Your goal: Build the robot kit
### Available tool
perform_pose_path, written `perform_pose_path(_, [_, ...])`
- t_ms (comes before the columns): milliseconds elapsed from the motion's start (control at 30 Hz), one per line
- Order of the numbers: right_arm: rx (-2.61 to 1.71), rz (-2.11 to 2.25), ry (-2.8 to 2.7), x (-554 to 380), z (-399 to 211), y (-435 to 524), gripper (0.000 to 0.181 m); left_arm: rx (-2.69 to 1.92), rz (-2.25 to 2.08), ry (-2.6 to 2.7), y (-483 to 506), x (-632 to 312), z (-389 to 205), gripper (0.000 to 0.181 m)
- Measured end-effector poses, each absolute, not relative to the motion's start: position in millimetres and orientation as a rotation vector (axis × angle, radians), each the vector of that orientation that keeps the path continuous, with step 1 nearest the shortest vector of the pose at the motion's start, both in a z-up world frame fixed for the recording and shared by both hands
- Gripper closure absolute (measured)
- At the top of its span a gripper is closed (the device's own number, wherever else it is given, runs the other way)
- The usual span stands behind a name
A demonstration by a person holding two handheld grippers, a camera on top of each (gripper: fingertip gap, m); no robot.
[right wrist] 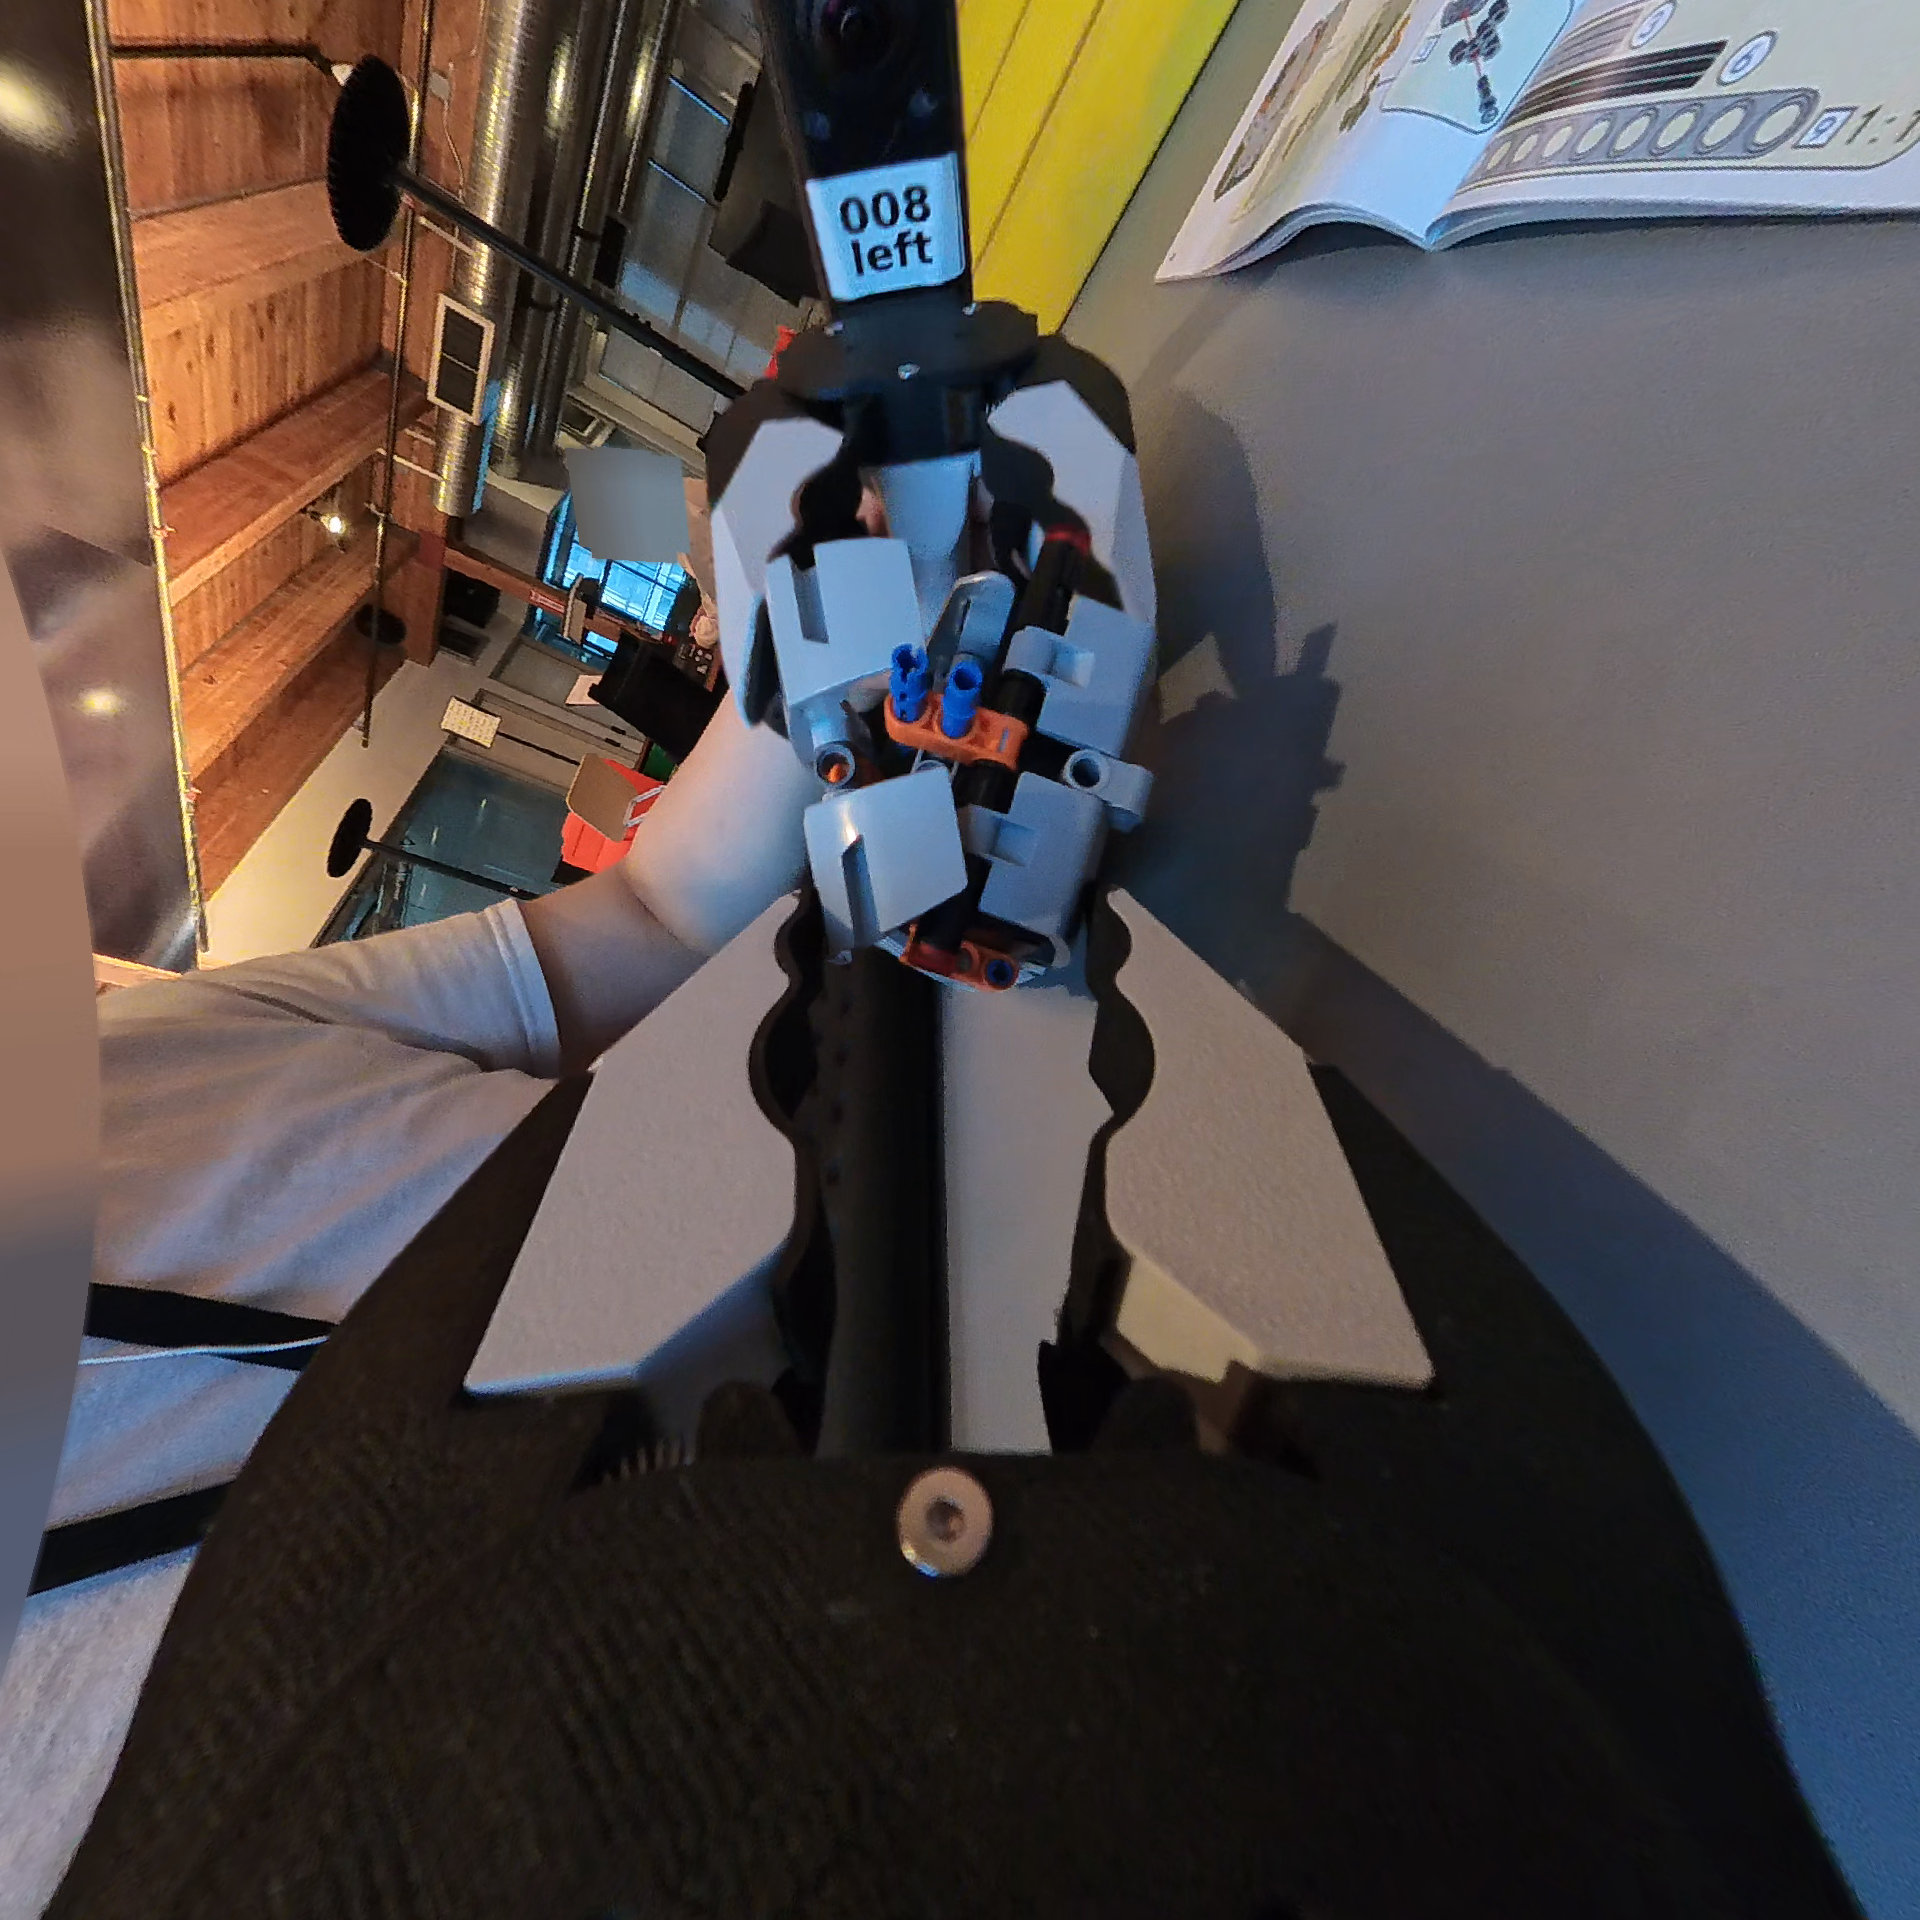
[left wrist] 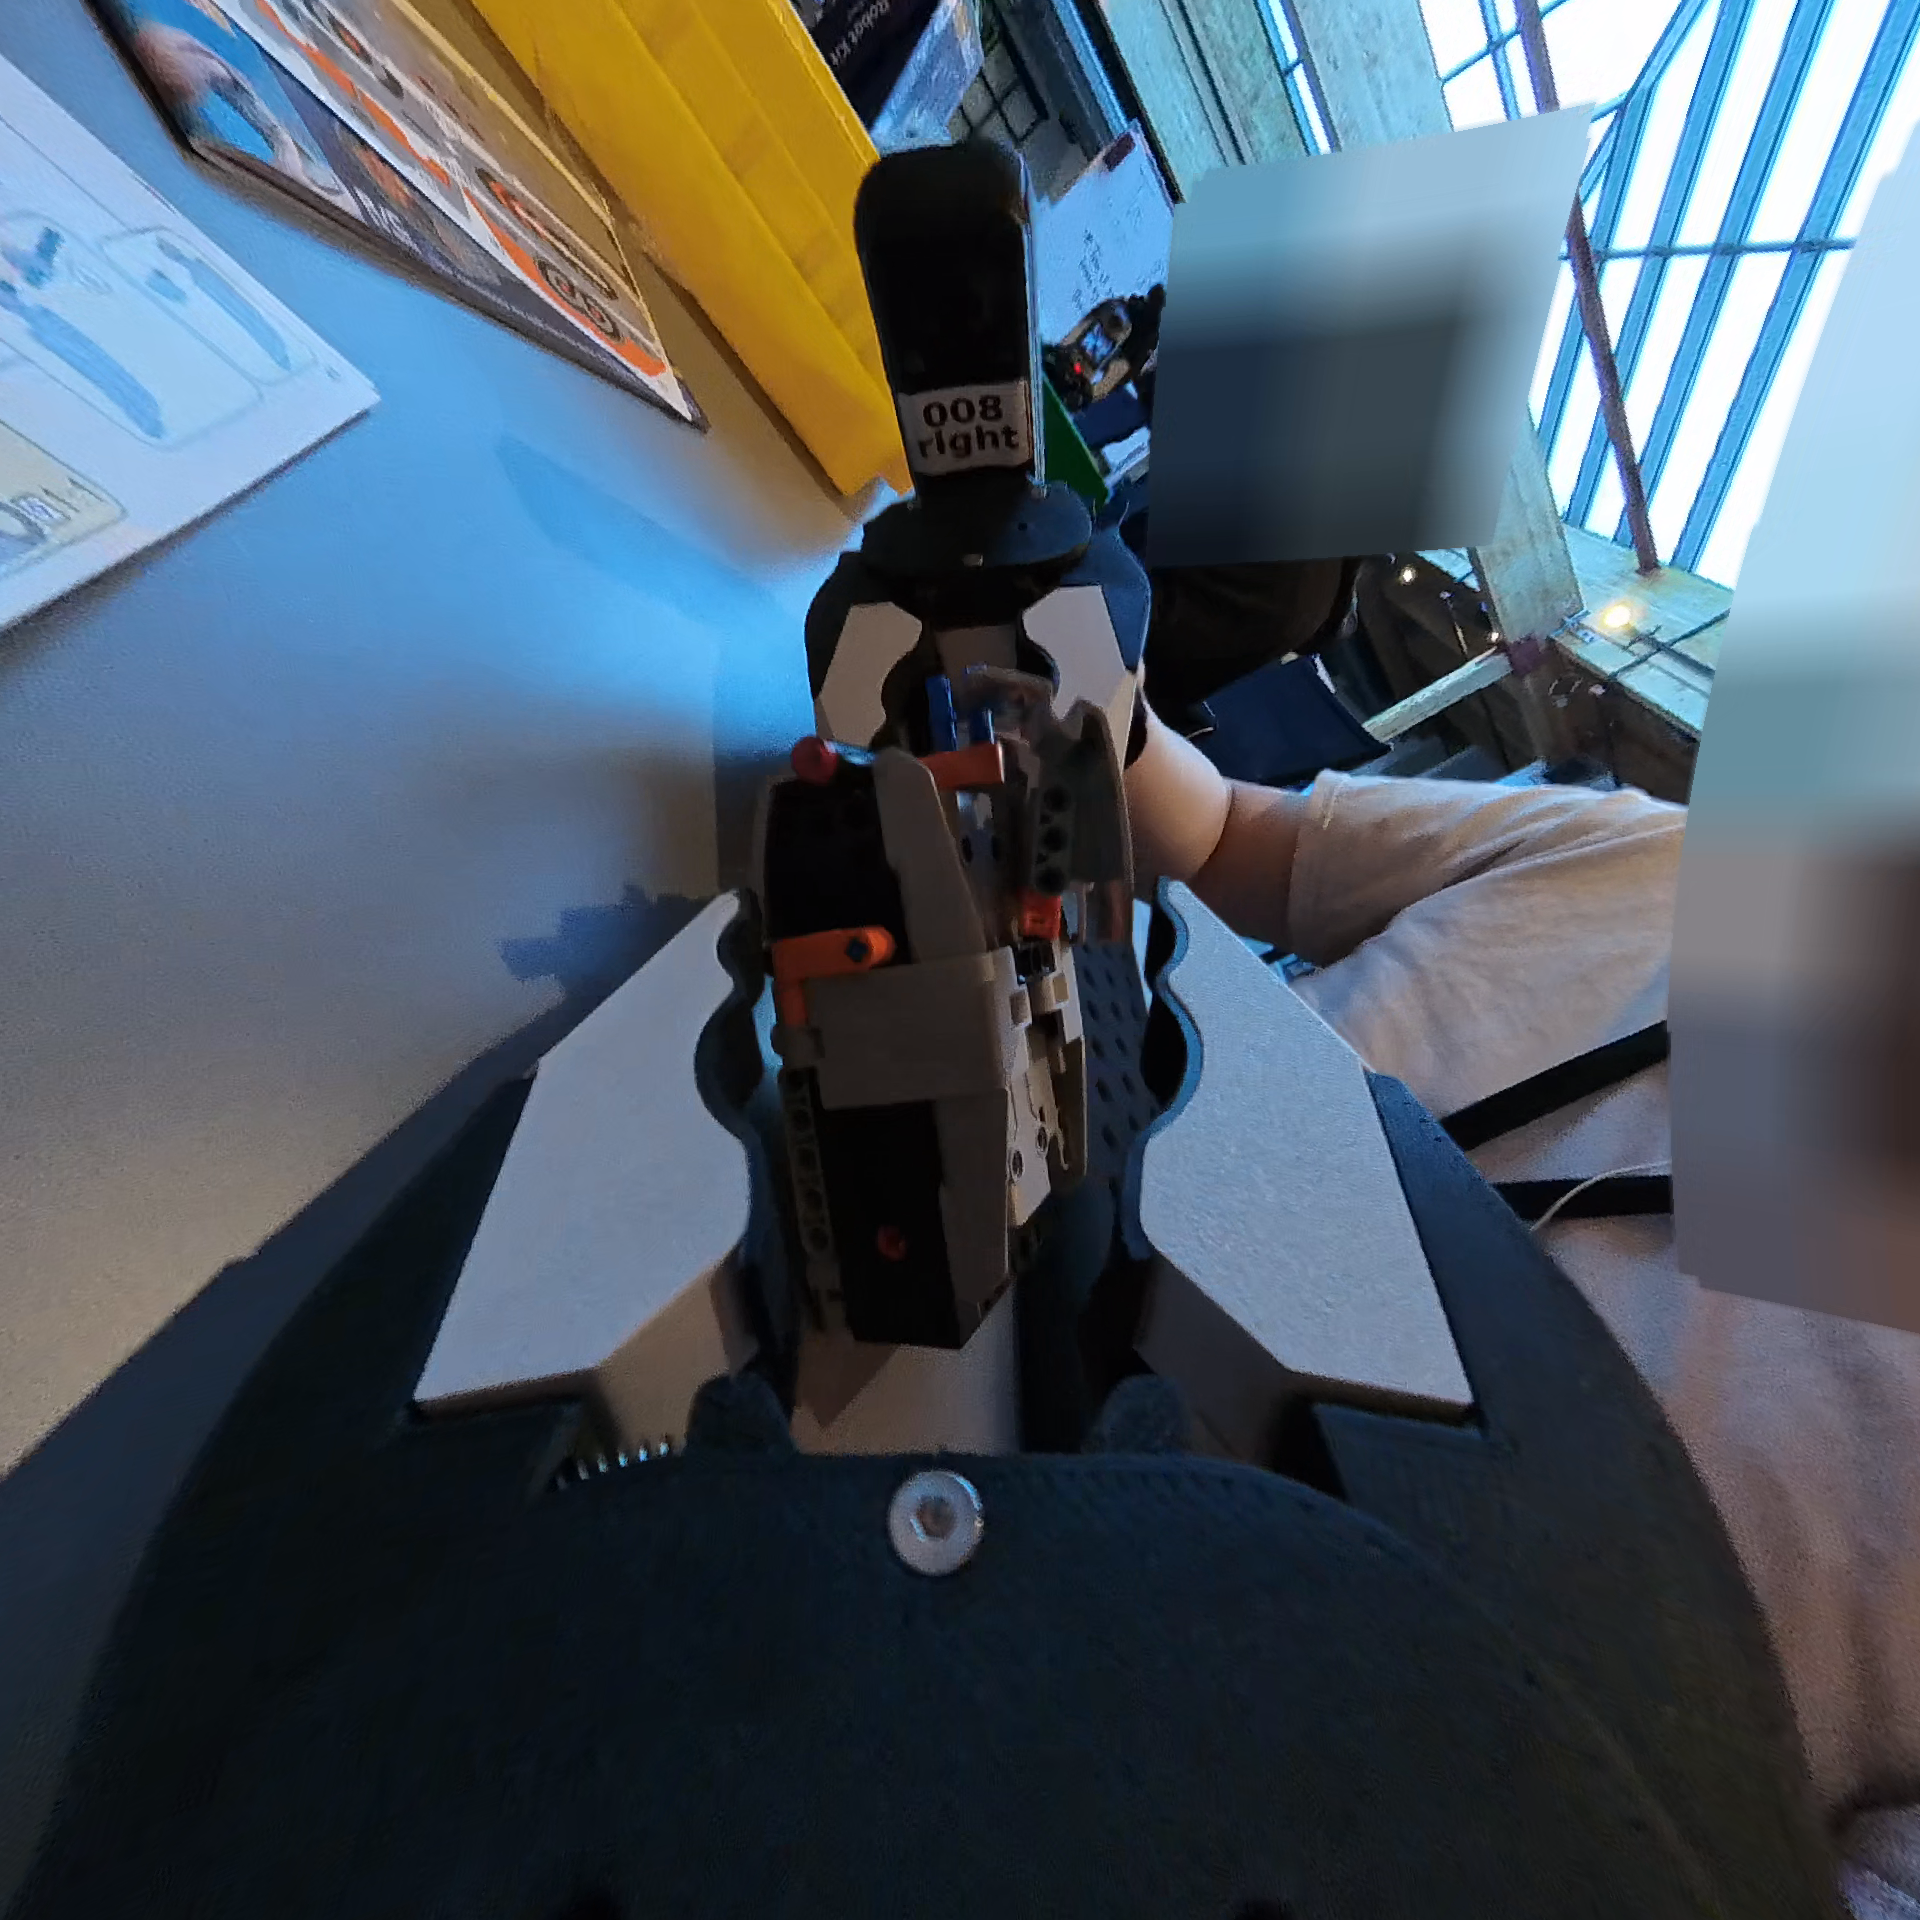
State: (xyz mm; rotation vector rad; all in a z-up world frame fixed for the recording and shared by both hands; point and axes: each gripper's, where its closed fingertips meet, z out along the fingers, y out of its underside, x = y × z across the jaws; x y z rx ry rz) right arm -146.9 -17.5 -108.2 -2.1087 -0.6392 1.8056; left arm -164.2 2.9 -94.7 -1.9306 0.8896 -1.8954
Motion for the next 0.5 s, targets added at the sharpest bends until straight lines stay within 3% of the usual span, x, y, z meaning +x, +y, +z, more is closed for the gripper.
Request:
perform_pose_path(300, [-2.133,1.817,-0.566,-147,-109,-15,0.133,-1.959,-1.743,0.997,-3,-158,-106,0.103])
perform_pose_path(500, [-2.158,1.755,-0.571,-147,-113,-14,0.125,-1.987,-1.649,0.952,3,-157,-110,0.120])
